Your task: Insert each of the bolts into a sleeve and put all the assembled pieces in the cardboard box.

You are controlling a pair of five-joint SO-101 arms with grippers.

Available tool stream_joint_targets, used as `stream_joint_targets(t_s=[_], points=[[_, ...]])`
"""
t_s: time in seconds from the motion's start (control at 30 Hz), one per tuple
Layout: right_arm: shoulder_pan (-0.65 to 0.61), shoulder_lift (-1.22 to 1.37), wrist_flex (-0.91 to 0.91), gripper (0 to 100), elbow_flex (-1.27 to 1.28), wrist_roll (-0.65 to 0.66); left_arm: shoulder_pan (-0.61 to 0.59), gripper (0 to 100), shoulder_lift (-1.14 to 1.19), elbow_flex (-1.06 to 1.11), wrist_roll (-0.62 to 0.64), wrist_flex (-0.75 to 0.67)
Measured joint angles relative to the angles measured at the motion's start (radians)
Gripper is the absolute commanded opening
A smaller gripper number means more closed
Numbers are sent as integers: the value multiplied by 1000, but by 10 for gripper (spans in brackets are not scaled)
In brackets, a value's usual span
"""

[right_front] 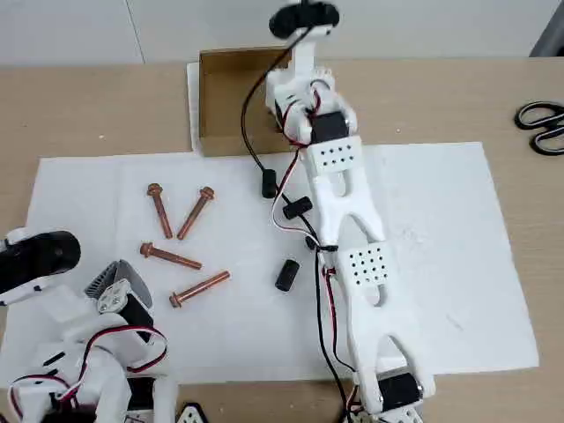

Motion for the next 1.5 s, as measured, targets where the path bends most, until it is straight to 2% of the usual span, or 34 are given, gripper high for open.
stream_joint_targets(t_s=[0.1,0.23,0.43,0.53,0.77,0.9,1.17,1.5], points=[[-26,-92,172,6,0,0,0,5,0,0,0,0],[-49,-198,373,7,0,-5,0,5,0,0,0,0],[-64,-295,629,5,0,-133,0,5,0,0,40,0],[-64,-322,667,4,0,-195,0,5,0,0,52,0],[-101,-430,680,4,51,-213,0,5,0,0,52,0],[-112,-559,680,4,269,-245,-41,5,0,0,52,0],[-135,-937,680,4,888,-316,-107,5,0,0,28,0],[-141,-1056,680,4,1320,-466,-107,5,0,0,28,0]])
